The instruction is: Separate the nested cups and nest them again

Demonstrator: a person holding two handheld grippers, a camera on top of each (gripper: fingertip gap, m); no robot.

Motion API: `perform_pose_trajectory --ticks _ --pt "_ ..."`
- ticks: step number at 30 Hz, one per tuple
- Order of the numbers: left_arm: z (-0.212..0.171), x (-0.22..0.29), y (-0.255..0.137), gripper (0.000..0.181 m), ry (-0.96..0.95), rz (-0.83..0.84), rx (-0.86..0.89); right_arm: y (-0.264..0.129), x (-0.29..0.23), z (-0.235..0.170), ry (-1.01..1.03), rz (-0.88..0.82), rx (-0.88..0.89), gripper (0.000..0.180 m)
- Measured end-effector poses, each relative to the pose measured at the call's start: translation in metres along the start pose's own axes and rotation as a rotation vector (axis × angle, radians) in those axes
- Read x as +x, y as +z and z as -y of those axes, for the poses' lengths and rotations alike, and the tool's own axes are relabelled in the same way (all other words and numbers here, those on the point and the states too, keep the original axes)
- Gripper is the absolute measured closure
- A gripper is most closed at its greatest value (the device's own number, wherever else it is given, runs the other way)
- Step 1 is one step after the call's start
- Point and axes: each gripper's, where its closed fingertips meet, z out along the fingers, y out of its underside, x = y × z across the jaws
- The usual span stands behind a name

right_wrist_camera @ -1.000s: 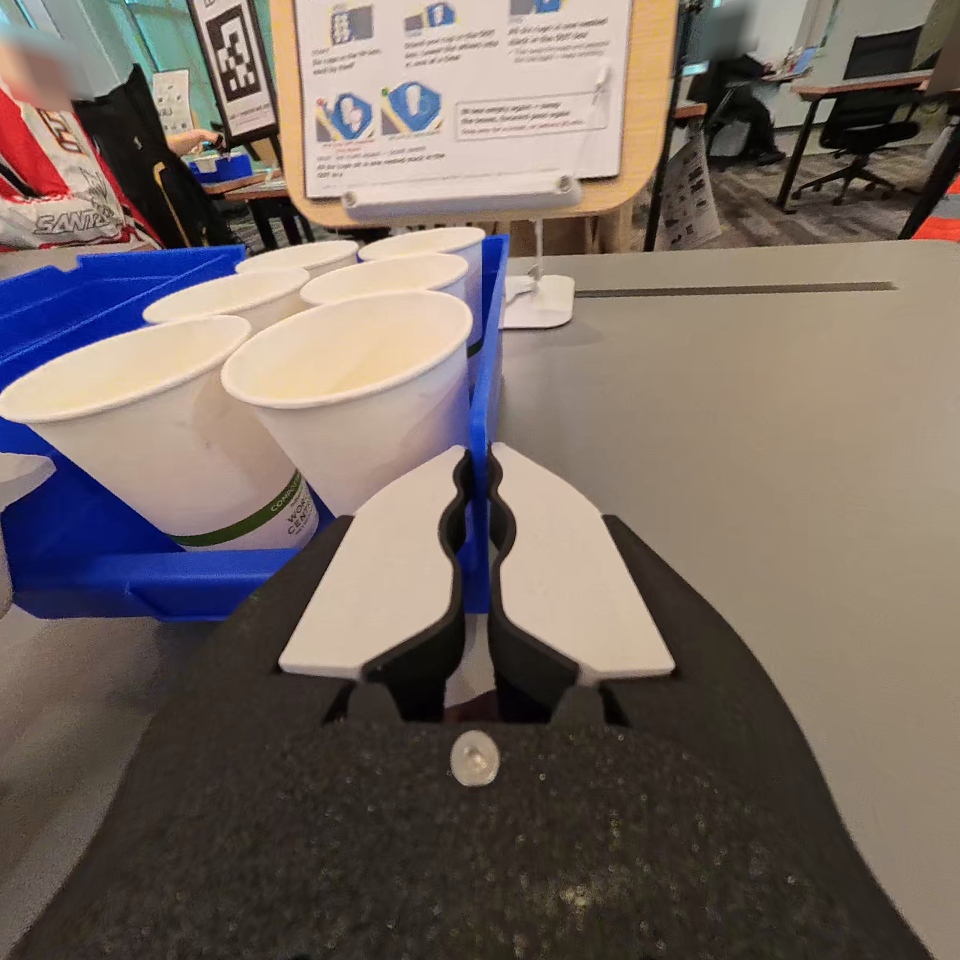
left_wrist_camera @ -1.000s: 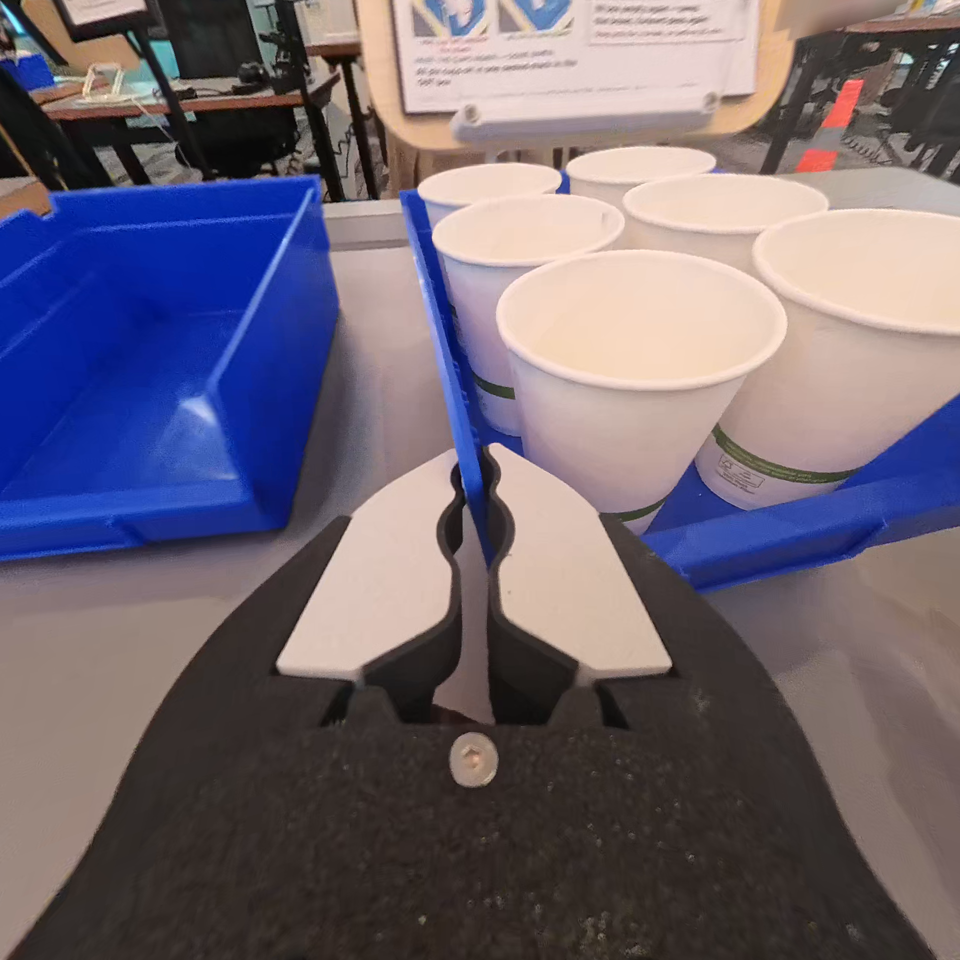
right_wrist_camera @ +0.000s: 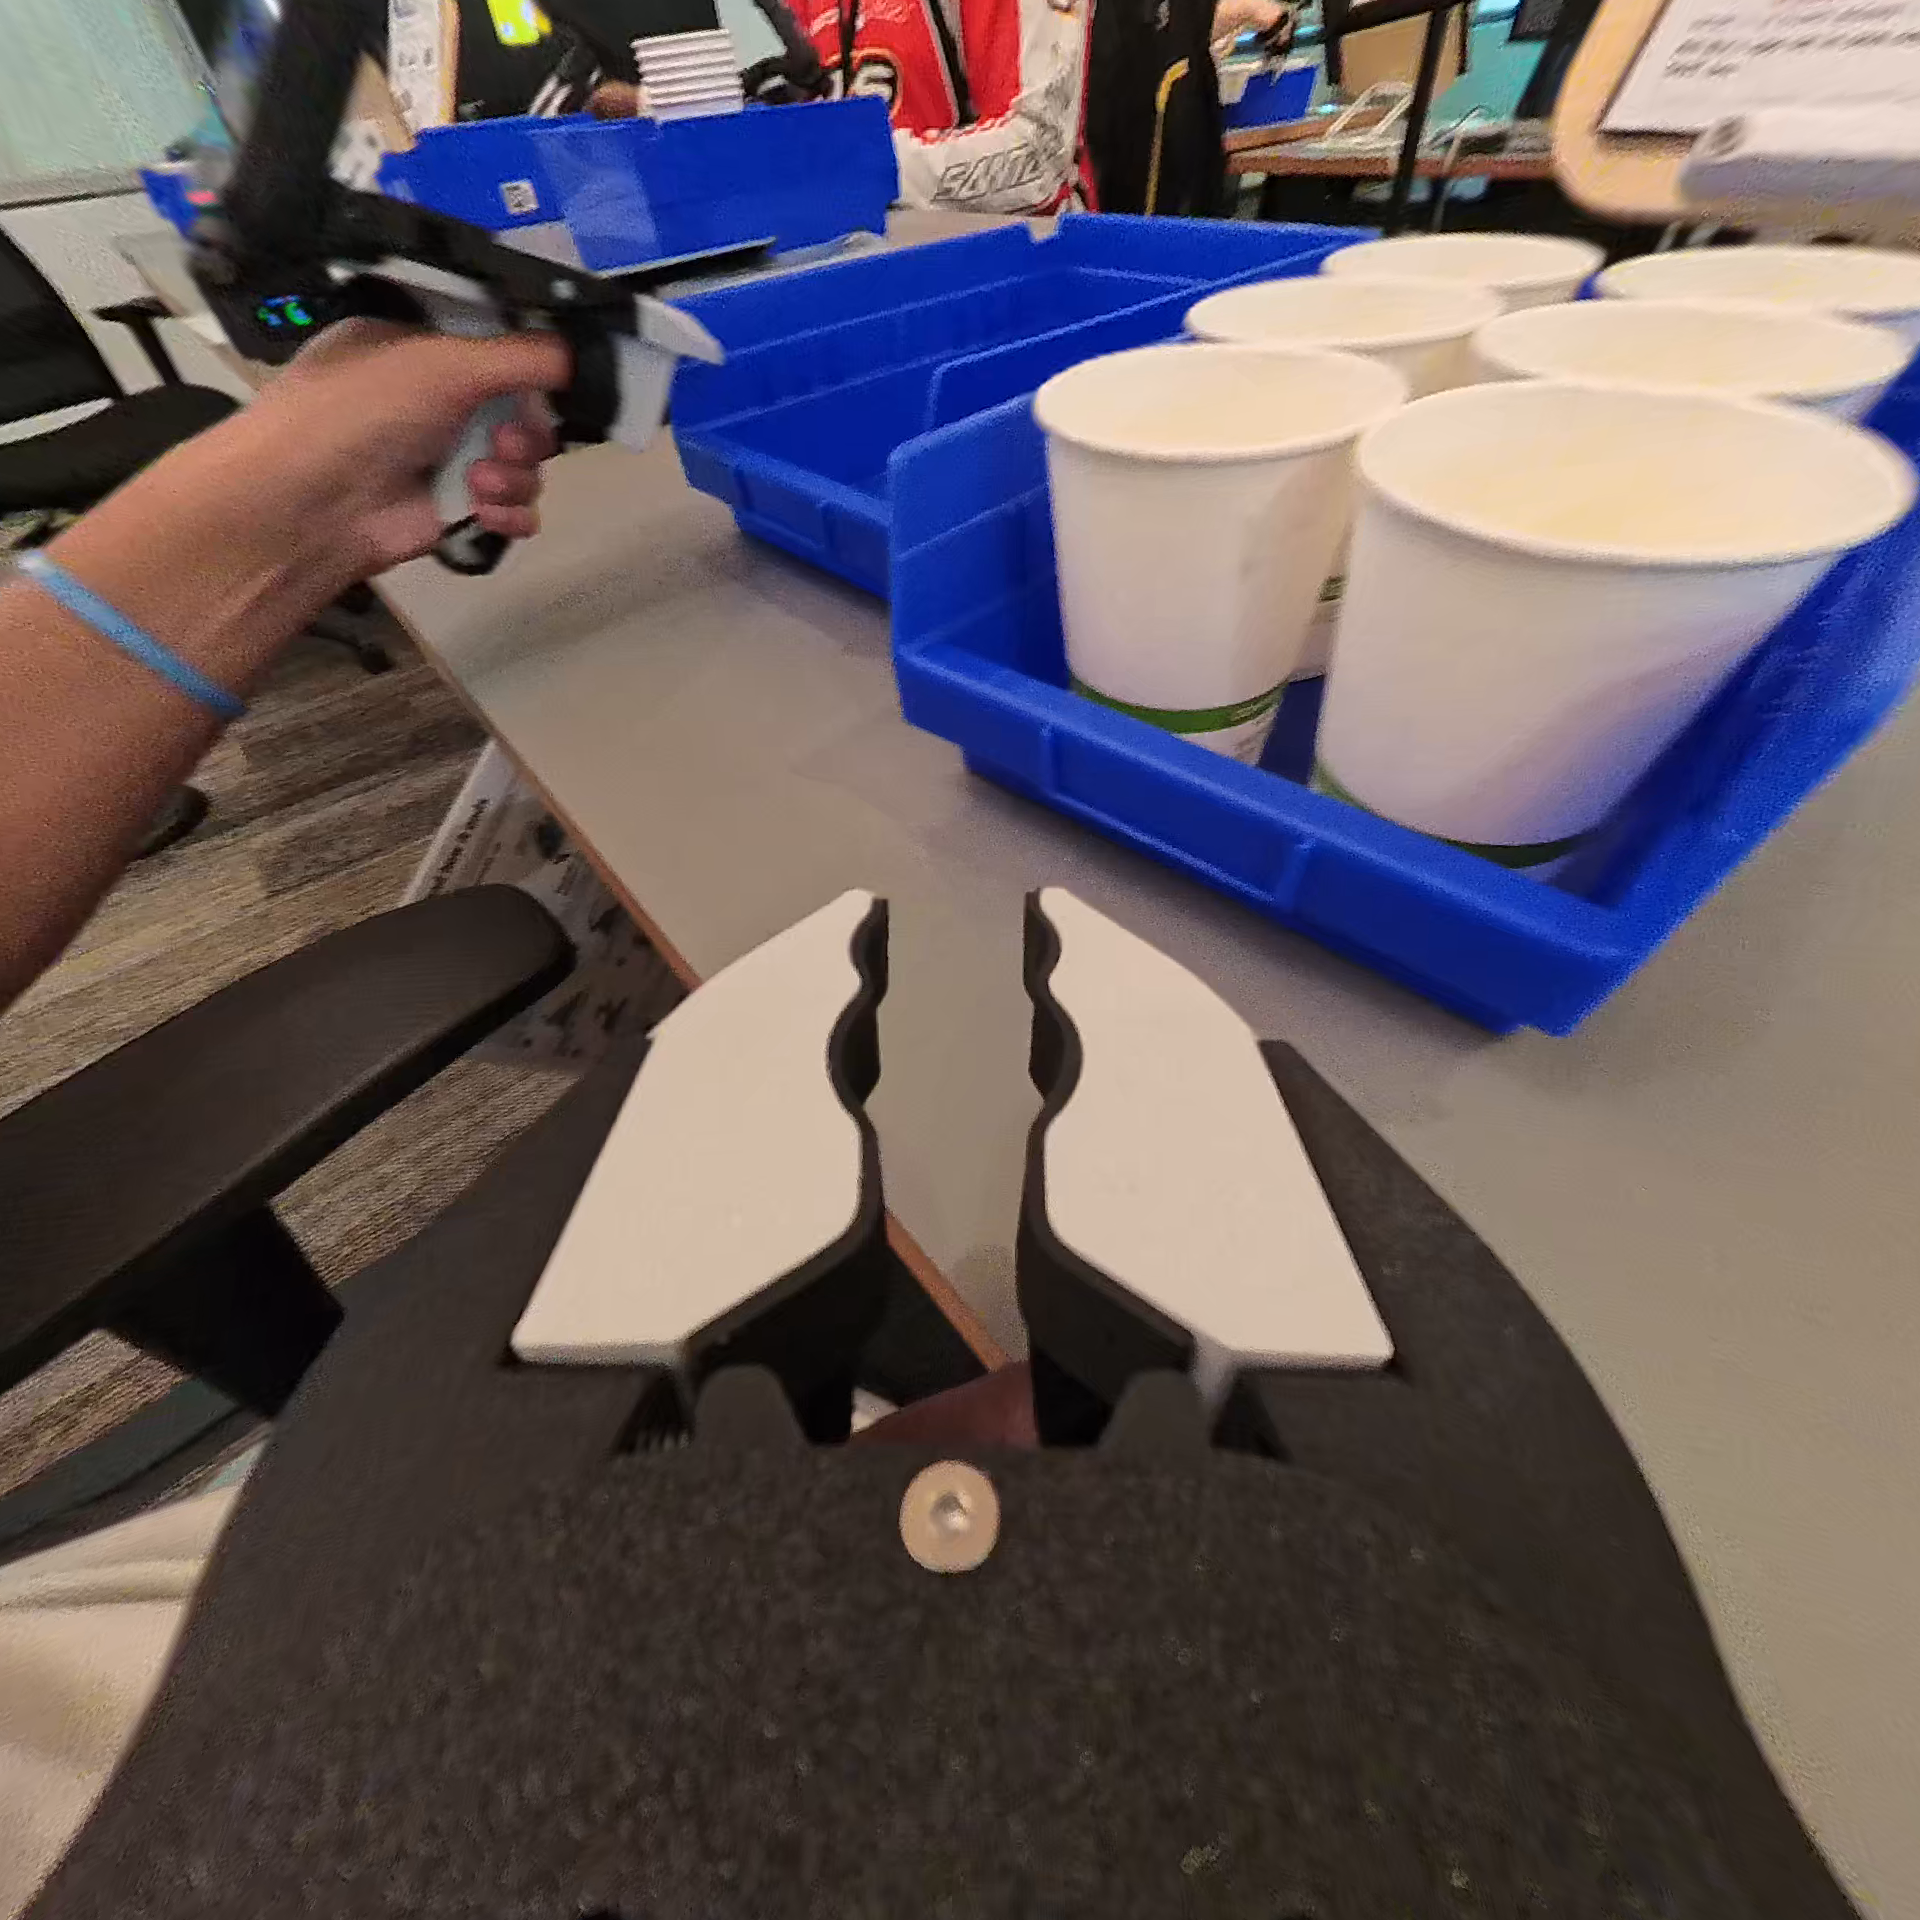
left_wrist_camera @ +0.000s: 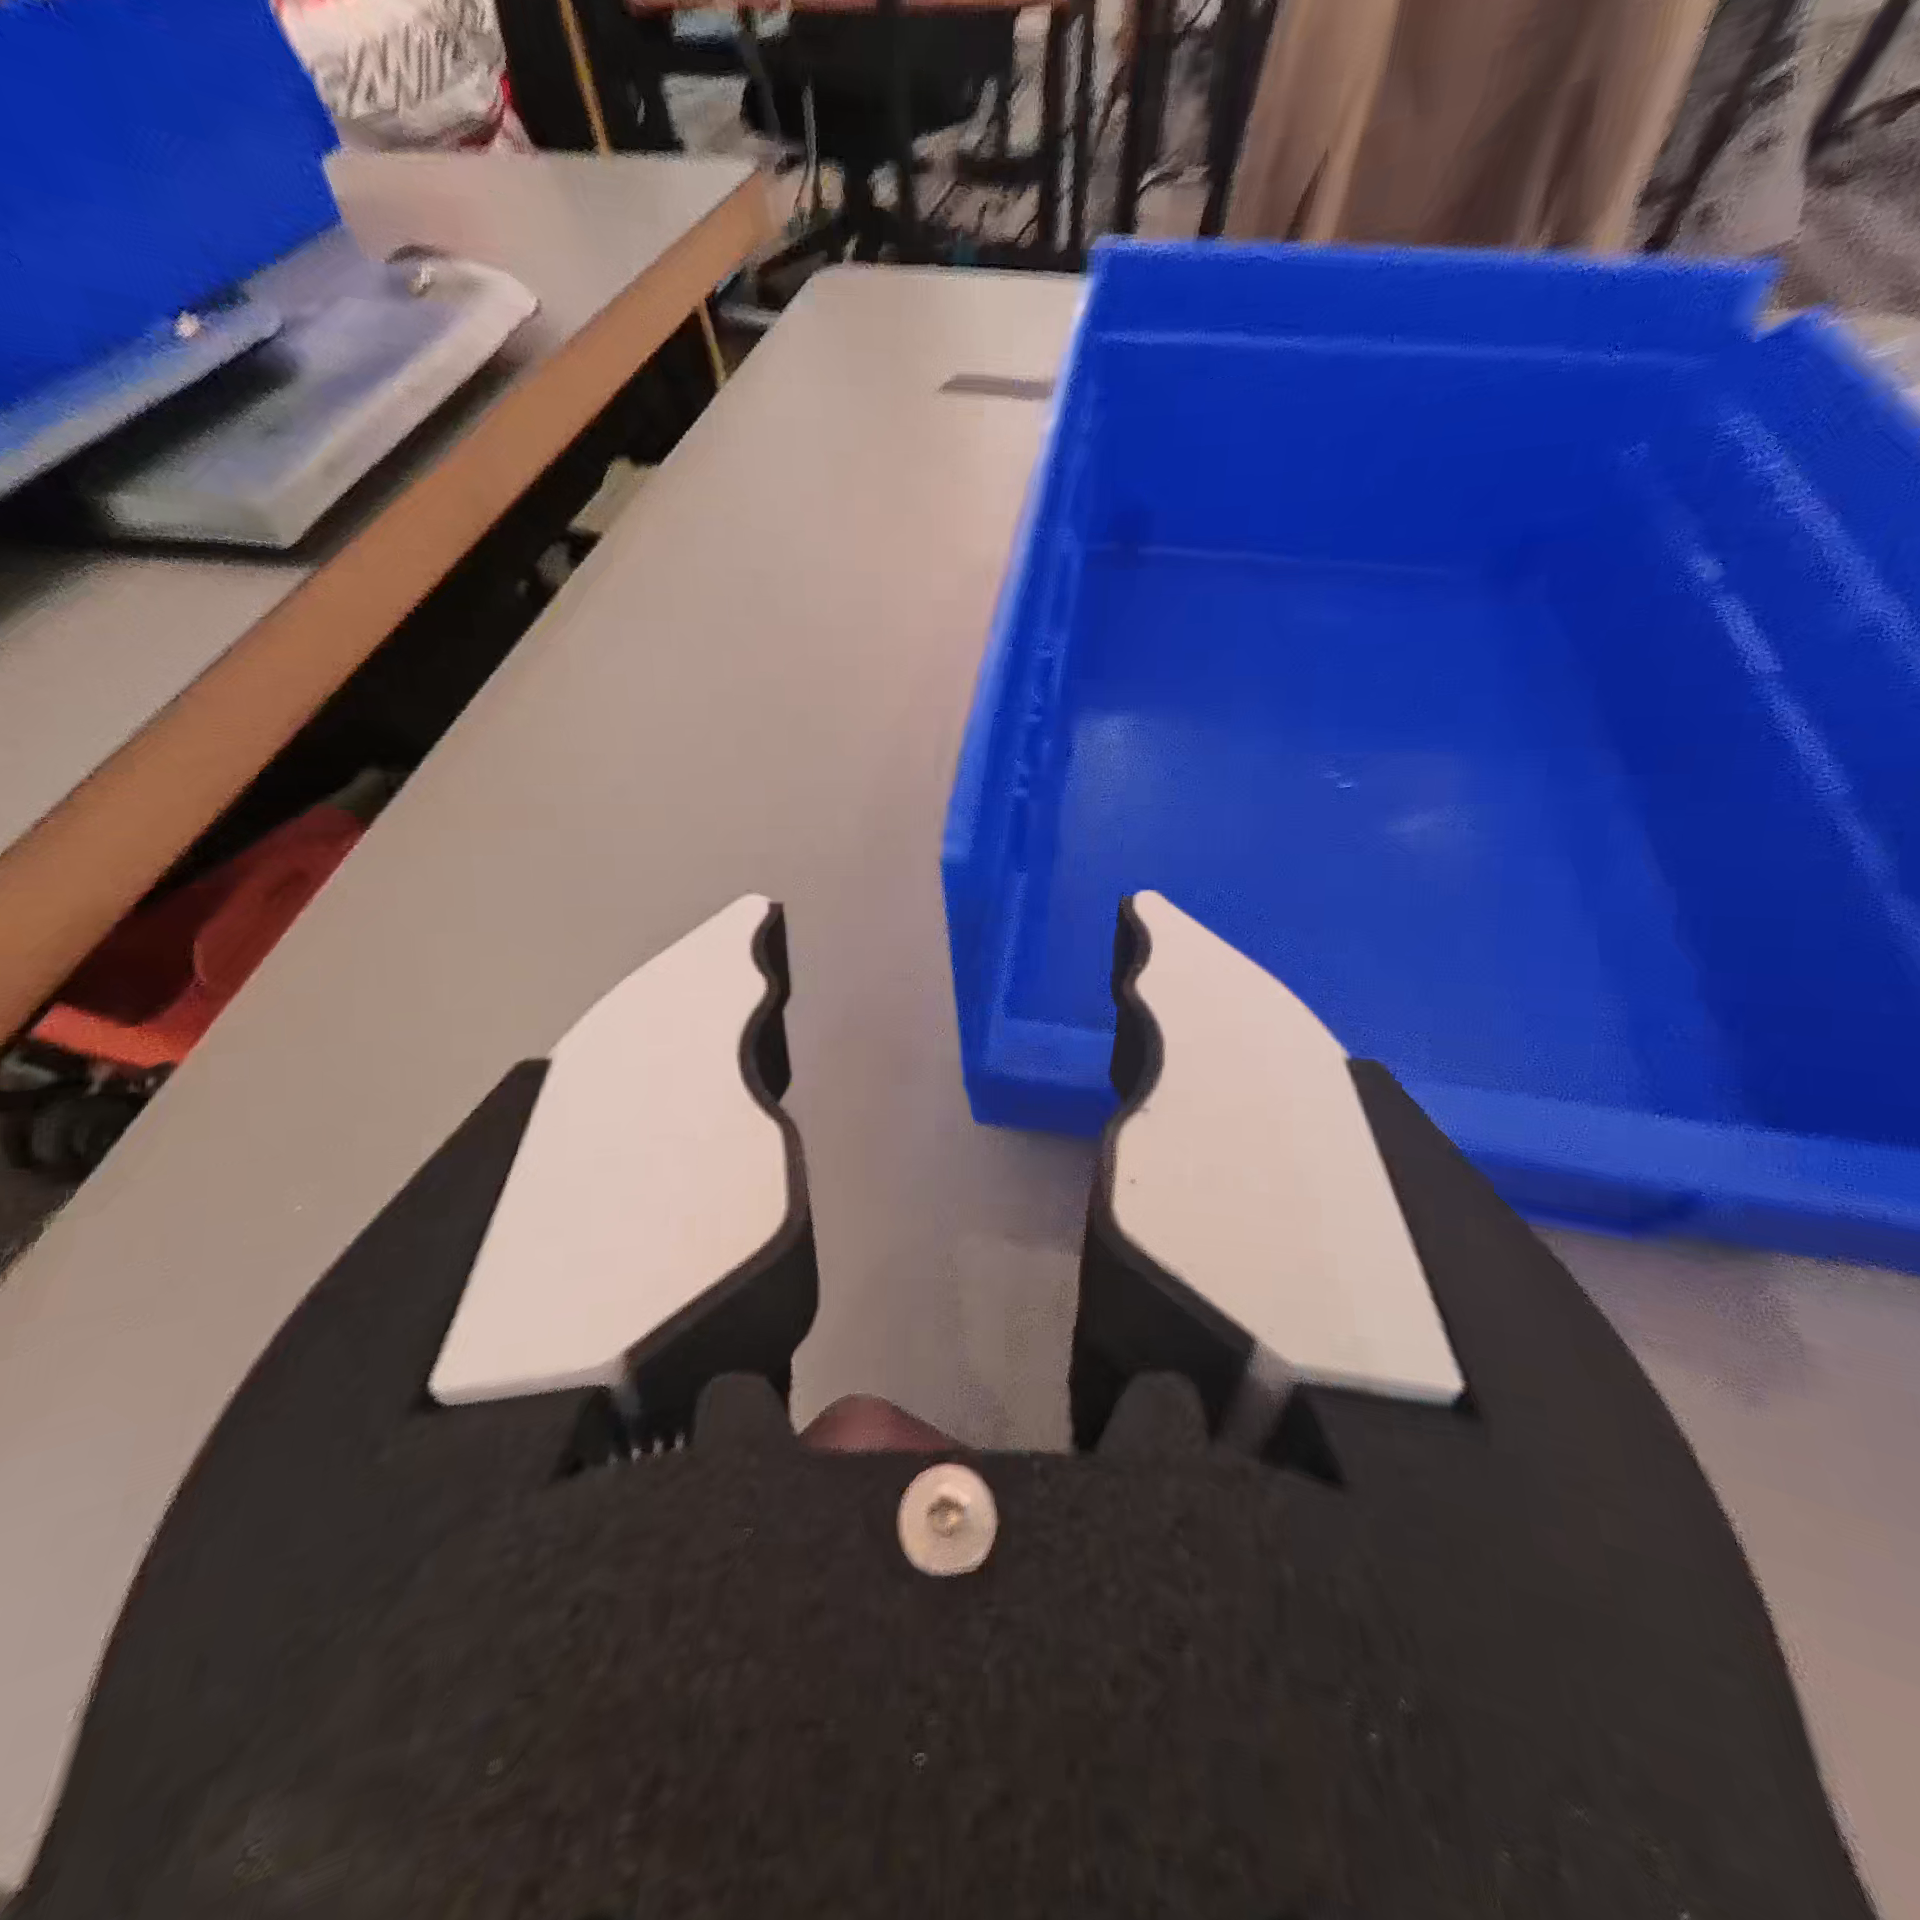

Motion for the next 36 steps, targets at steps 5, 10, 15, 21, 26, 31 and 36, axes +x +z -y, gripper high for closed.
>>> perform_pose_trajectory --ticks 5,10,15,21,26,31,36 --pt "-0.006 0.005 0.038 0.146 -0.124 -0.066 -0.029 0.012 -0.024 -0.013 0.036 0.077 -0.05 0.155" --pt "-0.009 0.012 0.029 0.173 -0.124 -0.033 -0.023 0.022 -0.042 -0.013 0.038 0.1 -0.062 0.155" --pt "-0.024 0.027 -0.009 0.179 -0.135 -0.019 -0.005 0.046 -0.04 0.002 0.005 -0.018 -0.042 0.155" --pt "-0.053 0.021 -0.08 0.178 -0.171 0.102 0.075 0.088 -0.053 0.017 0.01 -0.126 0.015 0.15" --pt "-0.071 0.012 -0.121 0.178 -0.214 0.135 0.098 0.114 -0.069 0.037 0.022 -0.182 0.074 0.144" --pt "-0.078 0.022 -0.141 0.178 -0.196 0.164 0.138 0.138 -0.066 0.042 0.05 -0.235 0.091 0.142" --pt "-0.081 0.034 -0.148 0.177 -0.156 0.176 0.155 0.152 -0.05 0.042 0.075 -0.322 0.084 0.147"
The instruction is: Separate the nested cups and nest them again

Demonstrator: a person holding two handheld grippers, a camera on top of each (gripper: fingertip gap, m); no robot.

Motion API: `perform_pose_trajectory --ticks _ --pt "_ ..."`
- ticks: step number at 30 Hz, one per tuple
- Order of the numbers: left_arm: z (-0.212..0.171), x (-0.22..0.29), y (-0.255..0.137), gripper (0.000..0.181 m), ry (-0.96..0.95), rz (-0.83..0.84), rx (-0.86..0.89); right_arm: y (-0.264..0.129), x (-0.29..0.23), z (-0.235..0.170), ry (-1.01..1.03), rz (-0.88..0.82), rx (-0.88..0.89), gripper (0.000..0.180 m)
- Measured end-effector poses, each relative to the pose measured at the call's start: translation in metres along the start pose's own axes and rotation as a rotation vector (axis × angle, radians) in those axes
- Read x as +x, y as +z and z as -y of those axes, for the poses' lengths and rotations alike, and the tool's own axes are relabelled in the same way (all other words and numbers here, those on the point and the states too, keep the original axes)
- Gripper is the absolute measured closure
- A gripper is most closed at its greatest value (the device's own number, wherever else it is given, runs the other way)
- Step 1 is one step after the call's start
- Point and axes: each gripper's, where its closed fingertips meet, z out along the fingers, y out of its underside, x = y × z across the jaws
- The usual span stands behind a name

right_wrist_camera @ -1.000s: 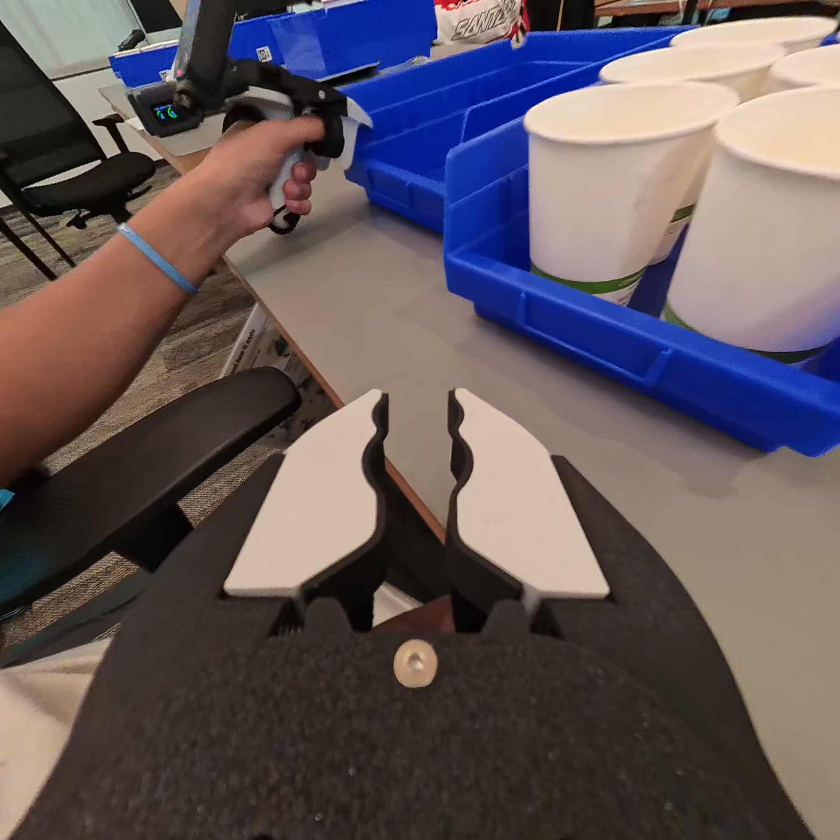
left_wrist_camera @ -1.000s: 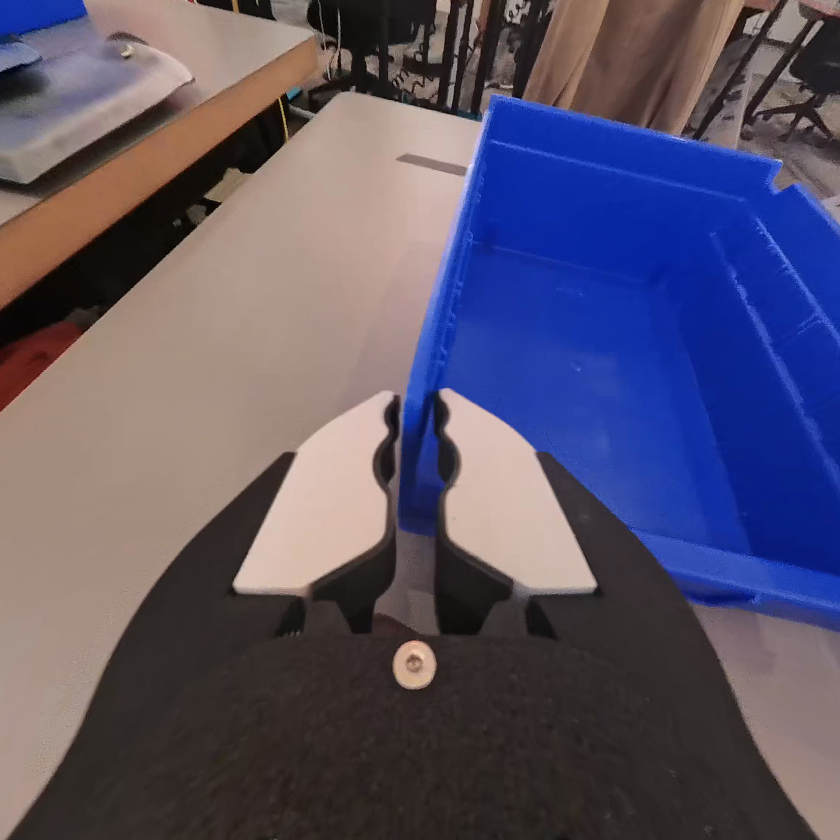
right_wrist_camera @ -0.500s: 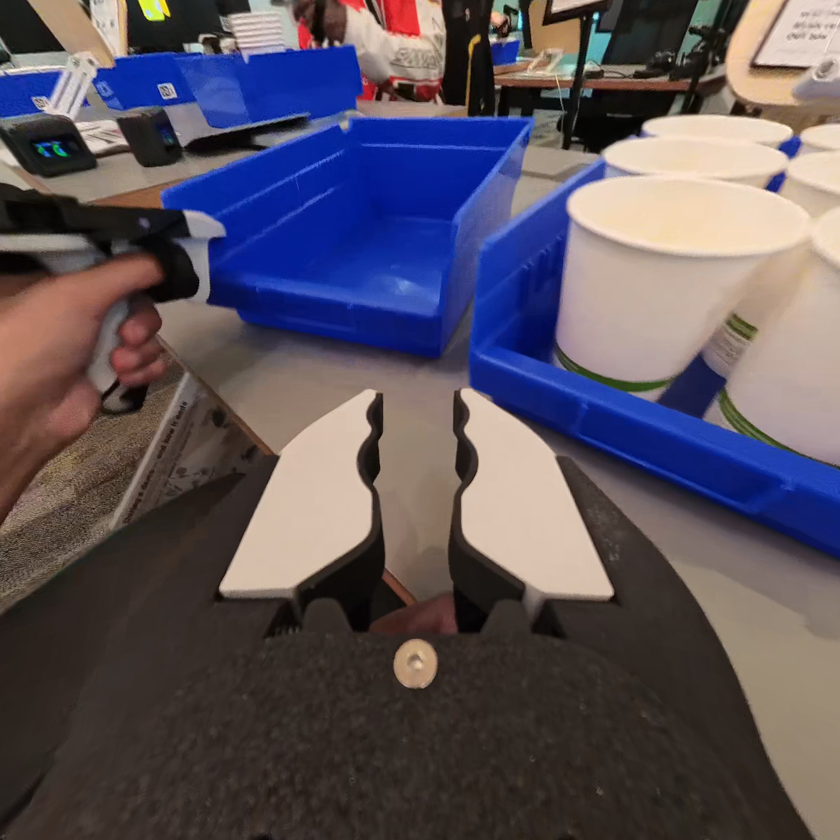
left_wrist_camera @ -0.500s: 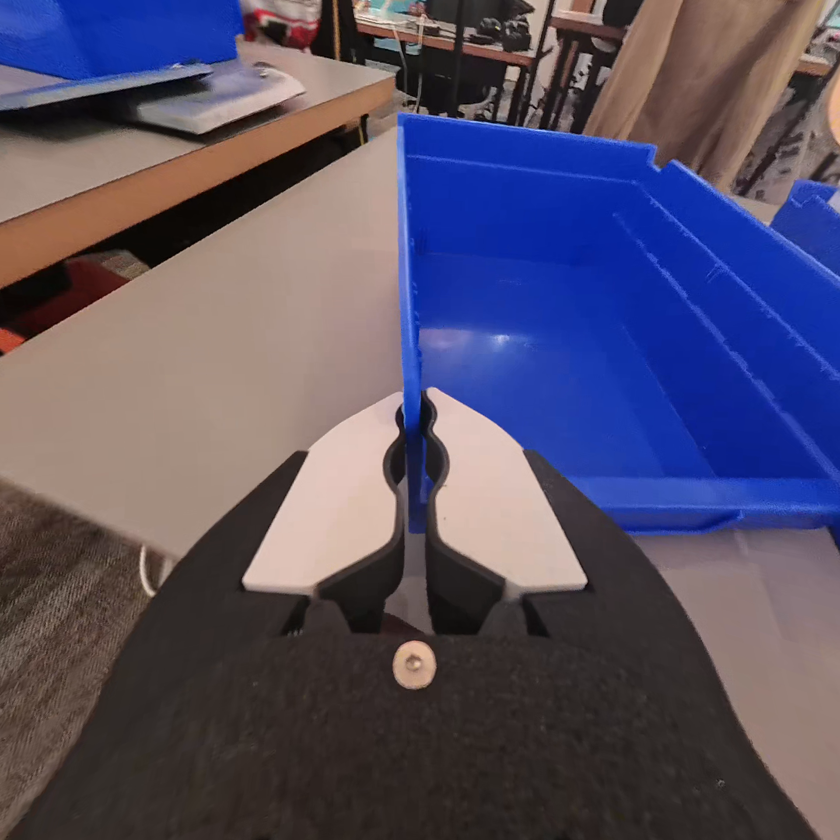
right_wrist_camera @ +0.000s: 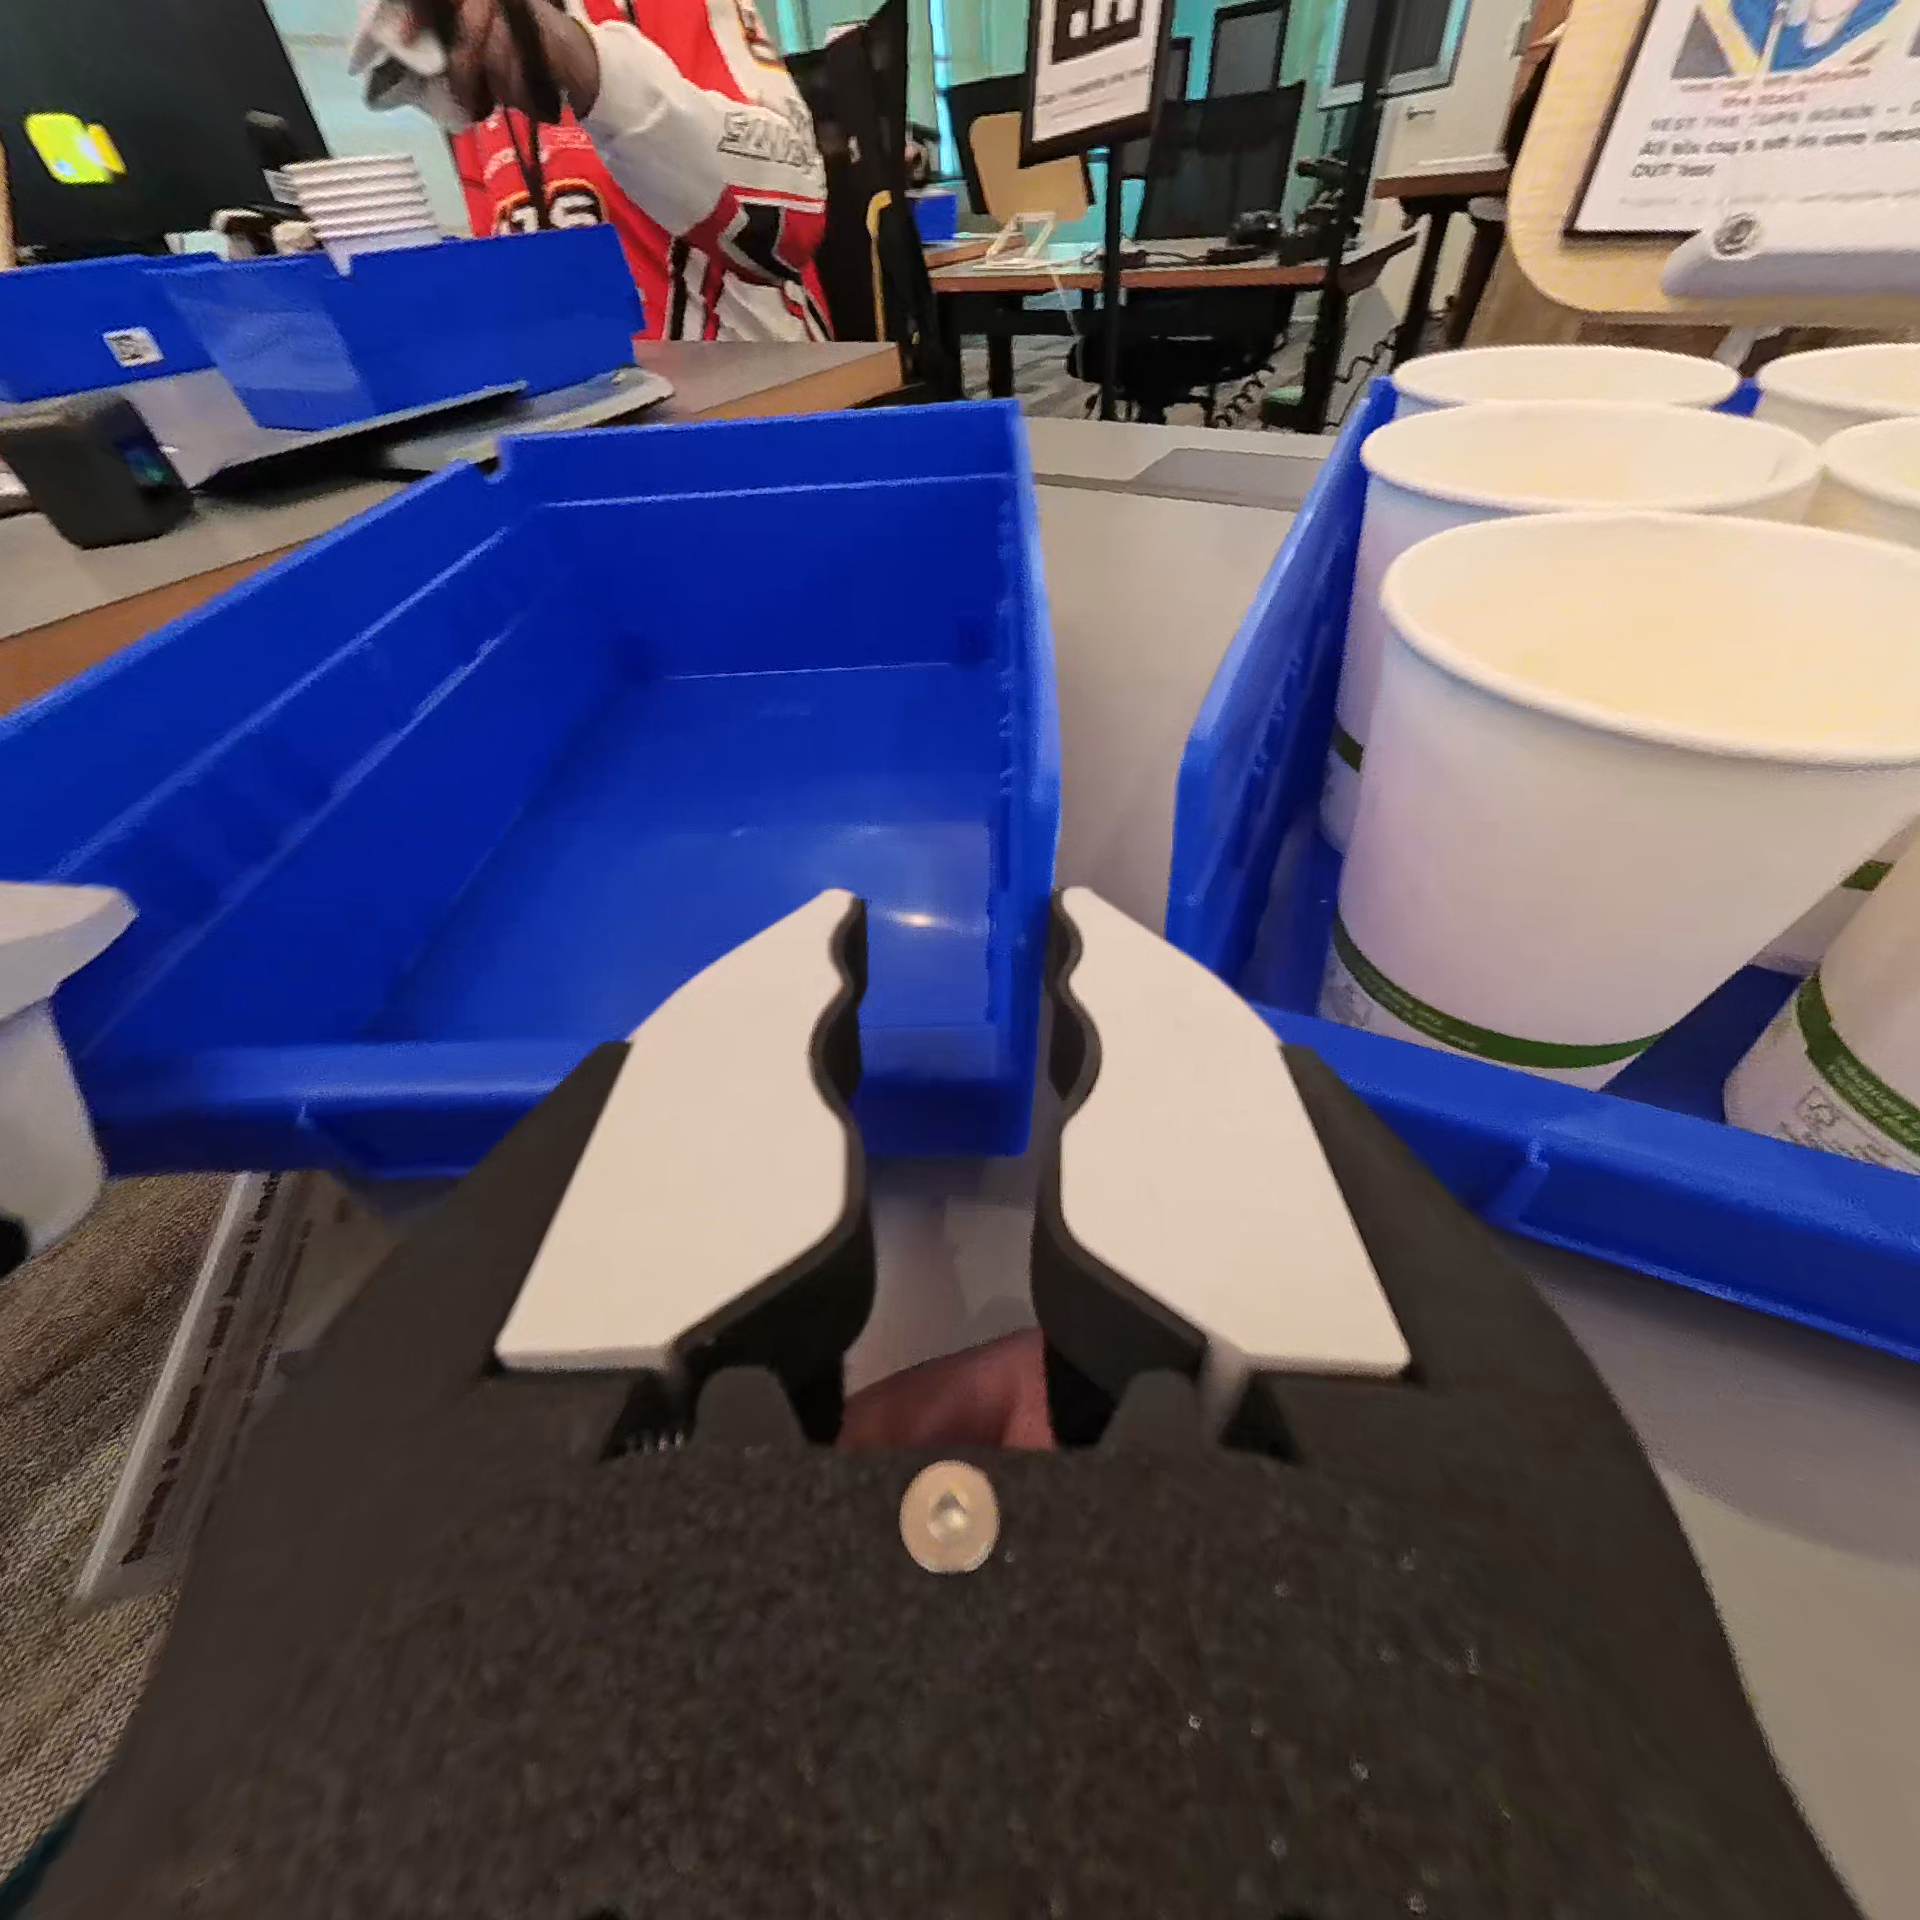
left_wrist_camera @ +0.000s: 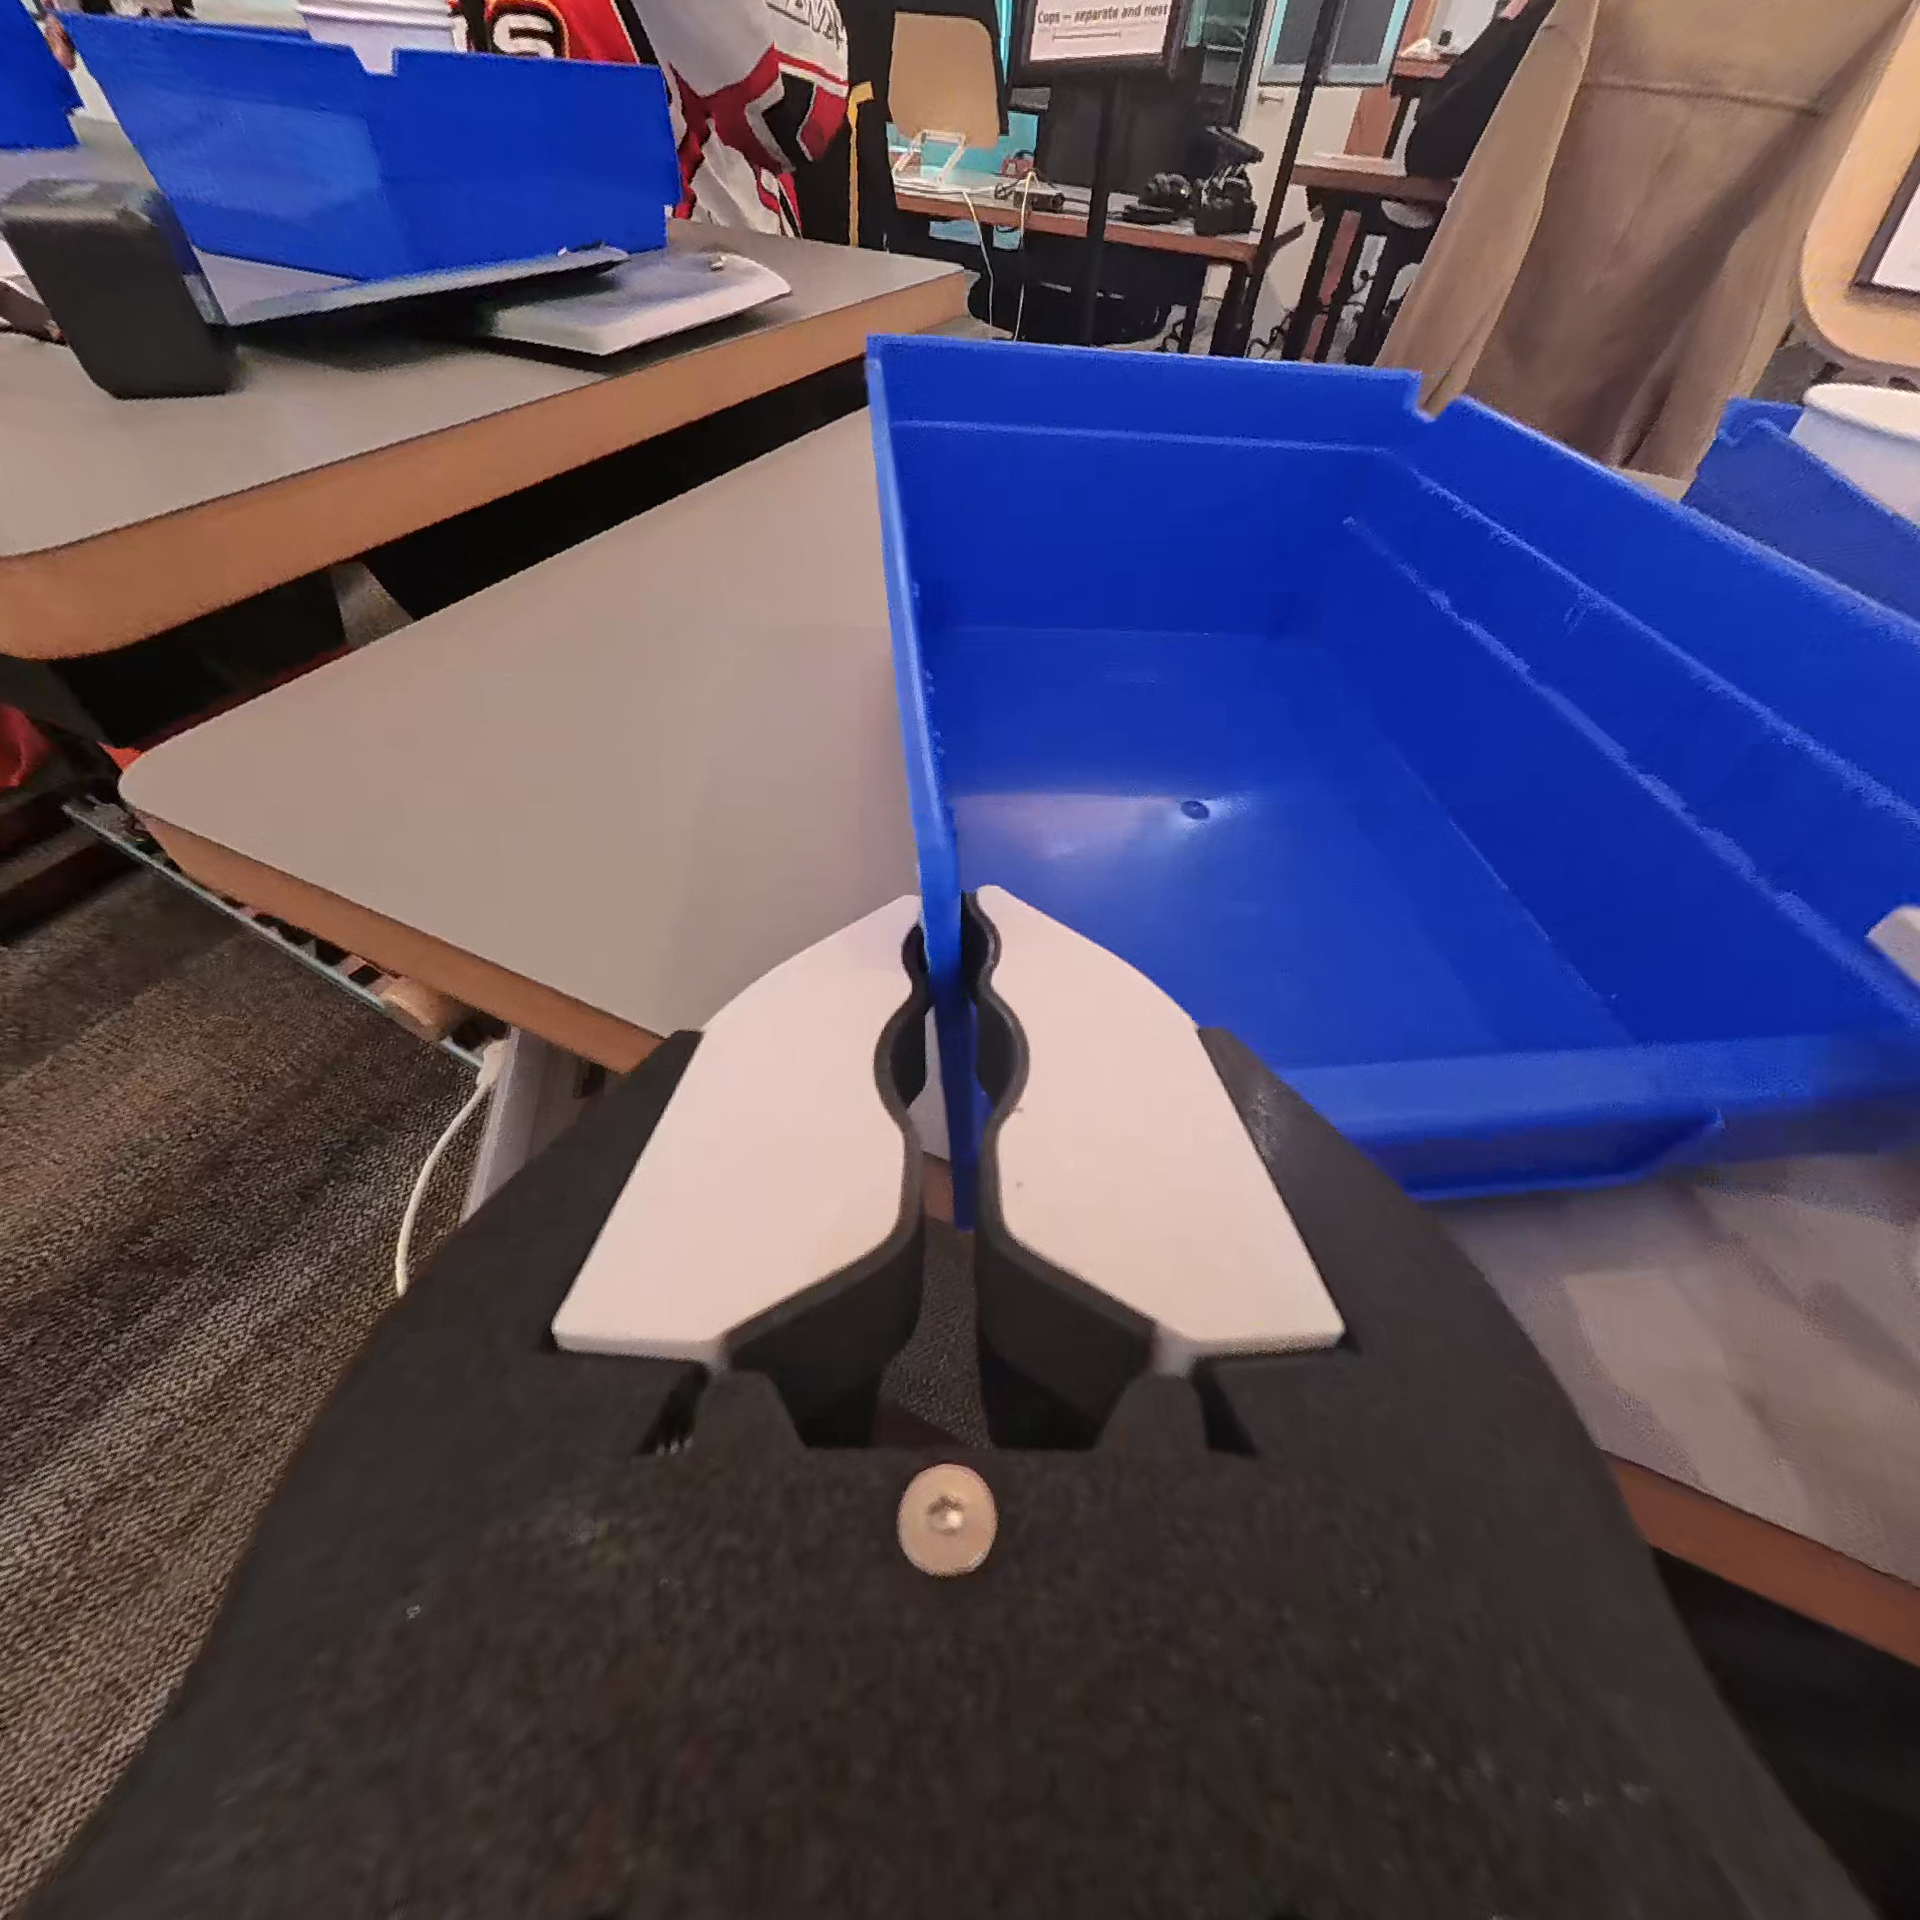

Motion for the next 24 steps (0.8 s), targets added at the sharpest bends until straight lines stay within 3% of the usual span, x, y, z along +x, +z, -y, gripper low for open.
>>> perform_pose_trajectory --ticks 3,5,12,19,24 --pt "0.0 -0.005 -0.005 0.177 0.013 0.038 0.012 0.007 0.005 -0.003 0.051 0.0 -0.044 0.174" --pt "0.001 -0.012 -0.01 0.177 0.005 0.052 0.027 0.008 -0.002 -0.003 0.061 0.067 -0.052 0.174" --pt "0.023 -0.006 -0.049 0.176 -0.014 0.025 0.146 -0.017 -0.004 0.017 0.043 0.067 0.052 0.174" --pt "0.113 0.04 -0.097 0.175 0.004 -0.089 0.387 -0.071 0.027 0.107 0.082 0.053 0.293 0.174" --pt "0.176 0.098 -0.111 0.175 0.088 -0.16 0.526 -0.095 0.073 0.157 0.119 0.037 0.358 0.175"
